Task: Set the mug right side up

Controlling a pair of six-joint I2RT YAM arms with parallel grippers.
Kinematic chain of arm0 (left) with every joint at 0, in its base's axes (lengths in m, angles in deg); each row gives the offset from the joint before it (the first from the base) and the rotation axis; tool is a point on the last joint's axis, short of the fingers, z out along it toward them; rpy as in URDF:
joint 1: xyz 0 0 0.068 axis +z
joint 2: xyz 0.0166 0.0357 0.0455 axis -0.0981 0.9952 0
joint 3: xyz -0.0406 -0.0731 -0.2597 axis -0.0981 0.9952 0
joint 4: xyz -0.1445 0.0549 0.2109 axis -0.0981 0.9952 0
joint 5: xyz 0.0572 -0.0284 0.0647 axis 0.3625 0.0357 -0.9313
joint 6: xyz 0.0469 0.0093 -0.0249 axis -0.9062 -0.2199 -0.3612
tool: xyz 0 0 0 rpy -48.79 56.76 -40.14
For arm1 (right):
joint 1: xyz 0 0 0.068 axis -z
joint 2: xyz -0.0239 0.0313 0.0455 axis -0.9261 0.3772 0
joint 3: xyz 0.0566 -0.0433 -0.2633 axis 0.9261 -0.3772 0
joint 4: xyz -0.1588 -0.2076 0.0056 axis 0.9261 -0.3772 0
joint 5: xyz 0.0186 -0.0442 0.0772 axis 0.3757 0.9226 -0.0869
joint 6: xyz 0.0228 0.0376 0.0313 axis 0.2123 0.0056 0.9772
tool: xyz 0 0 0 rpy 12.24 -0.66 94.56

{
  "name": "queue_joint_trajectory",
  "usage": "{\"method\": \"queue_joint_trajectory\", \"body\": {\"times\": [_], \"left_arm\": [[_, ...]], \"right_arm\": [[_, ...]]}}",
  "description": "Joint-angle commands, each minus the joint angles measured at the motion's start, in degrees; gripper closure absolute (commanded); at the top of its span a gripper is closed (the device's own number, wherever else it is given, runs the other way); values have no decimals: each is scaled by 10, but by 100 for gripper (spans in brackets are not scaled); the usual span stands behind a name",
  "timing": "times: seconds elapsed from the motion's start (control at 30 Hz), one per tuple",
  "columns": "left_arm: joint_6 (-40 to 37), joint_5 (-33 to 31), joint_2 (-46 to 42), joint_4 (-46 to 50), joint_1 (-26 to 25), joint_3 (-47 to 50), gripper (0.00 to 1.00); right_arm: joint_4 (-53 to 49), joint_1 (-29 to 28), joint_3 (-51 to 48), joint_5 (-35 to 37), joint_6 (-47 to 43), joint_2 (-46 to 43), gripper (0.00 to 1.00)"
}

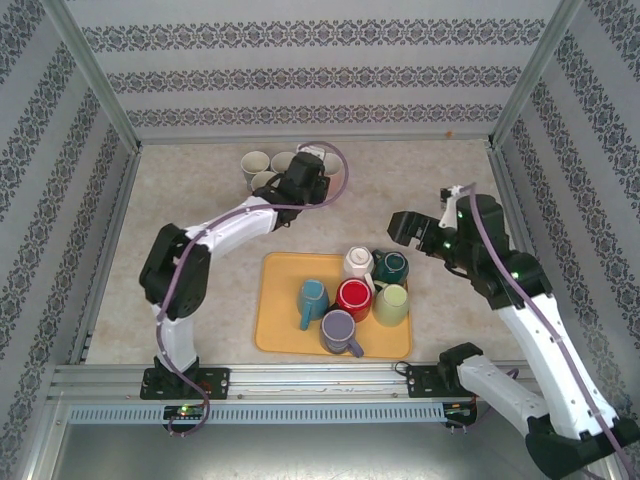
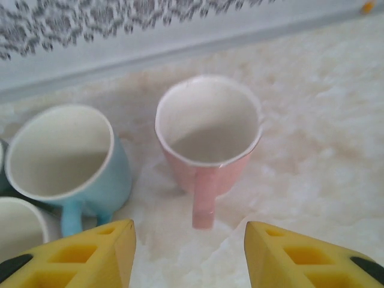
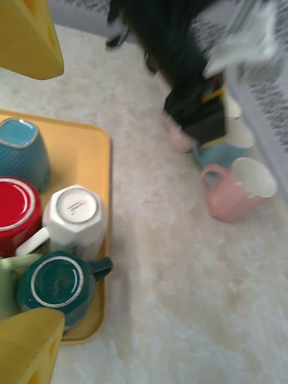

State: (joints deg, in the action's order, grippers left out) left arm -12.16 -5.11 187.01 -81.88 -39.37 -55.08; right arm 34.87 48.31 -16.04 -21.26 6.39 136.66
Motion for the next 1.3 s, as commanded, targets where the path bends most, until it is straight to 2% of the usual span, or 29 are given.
{"method": "queue_joint_trajectory", "body": {"times": [0.0, 0.13, 0.33, 0.43, 0.7, 1.0, 1.27], "left_arm": [[25, 41, -59, 38, 3, 12, 48], [43, 63, -134, 84, 3, 44, 48], [70, 104, -253, 140, 3, 120, 47], [48, 140, -308, 139, 3, 167, 47], [-4, 176, -388, 85, 3, 257, 42], [14, 194, -402, 58, 3, 277, 42], [20, 201, -402, 56, 3, 277, 42]], "right_arm": [[-65, -34, 31, -1, -61, 37, 3], [-108, -119, 64, 83, -91, 94, 3], [-152, -189, 101, 132, -119, 180, 5], [-169, -193, 117, 155, -150, 223, 5], [-211, -199, 192, 168, -229, 361, 2], [-229, -195, 253, 146, -246, 478, 2], [-219, -177, 247, 108, -251, 526, 2]]}}
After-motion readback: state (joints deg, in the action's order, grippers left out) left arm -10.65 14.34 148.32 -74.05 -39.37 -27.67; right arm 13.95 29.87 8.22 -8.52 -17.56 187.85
